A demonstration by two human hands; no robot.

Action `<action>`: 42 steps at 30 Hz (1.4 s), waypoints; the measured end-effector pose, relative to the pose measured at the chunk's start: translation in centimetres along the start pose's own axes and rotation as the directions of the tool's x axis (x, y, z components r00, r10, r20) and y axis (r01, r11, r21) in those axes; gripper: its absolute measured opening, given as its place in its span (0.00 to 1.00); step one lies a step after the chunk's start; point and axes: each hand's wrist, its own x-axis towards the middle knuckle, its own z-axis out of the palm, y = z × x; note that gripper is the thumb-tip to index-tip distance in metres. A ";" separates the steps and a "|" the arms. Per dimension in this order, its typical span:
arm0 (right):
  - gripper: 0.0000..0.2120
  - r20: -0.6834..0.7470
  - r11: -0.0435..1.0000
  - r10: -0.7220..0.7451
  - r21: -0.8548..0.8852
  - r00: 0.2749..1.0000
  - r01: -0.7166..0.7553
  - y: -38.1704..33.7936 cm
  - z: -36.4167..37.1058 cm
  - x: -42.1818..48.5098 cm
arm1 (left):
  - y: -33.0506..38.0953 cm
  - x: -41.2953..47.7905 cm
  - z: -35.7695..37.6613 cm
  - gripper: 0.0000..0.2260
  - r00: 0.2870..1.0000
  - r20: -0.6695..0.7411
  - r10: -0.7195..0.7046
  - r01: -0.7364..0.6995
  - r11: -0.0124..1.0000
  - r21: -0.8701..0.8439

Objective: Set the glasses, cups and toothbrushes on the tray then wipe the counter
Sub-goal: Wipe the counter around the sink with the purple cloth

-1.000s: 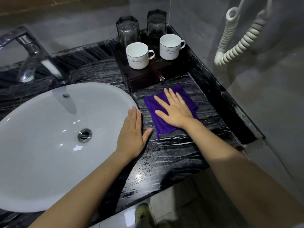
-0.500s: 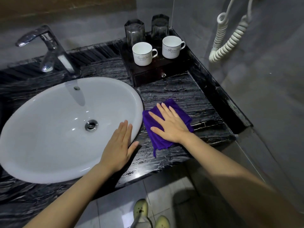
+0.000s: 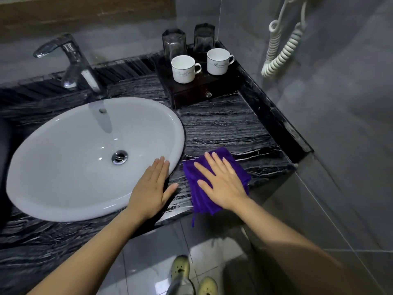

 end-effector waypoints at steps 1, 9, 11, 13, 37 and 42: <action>0.26 0.000 1.000 0.031 -0.003 1.000 -0.031 0.9 -0.2 0.1 | -0.1 0.0 0.0 0.44 1.000 0.005 0.004 -0.004 1.000 0.004; 0.27 0.025 0.942 0.331 -0.066 0.943 -0.329 11.2 -3.0 5.8 | -0.3 -0.2 0.0 0.39 0.999 0.004 0.035 -0.035 0.999 0.033; 0.27 0.005 0.934 0.354 -0.046 0.935 -0.353 11.8 -3.1 7.1 | -0.2 -0.2 0.0 0.38 1.000 0.004 0.029 -0.030 0.999 0.041; 0.27 -0.010 0.929 0.369 -0.032 0.930 -0.369 12.0 -3.1 7.7 | -0.1 -0.1 0.1 0.37 1.000 0.007 0.022 -0.023 0.998 0.054; 0.33 0.003 0.972 0.233 -0.007 0.973 -0.233 -11.0 2.3 -0.4 | -3.0 -4.4 -1.1 0.48 0.993 0.108 0.040 -0.023 0.987 -0.161; 0.33 0.051 0.970 0.227 0.073 0.972 -0.231 -14.2 2.3 -2.1 | -2.8 -4.2 -1.5 0.28 0.997 0.071 0.035 -0.011 0.950 -0.311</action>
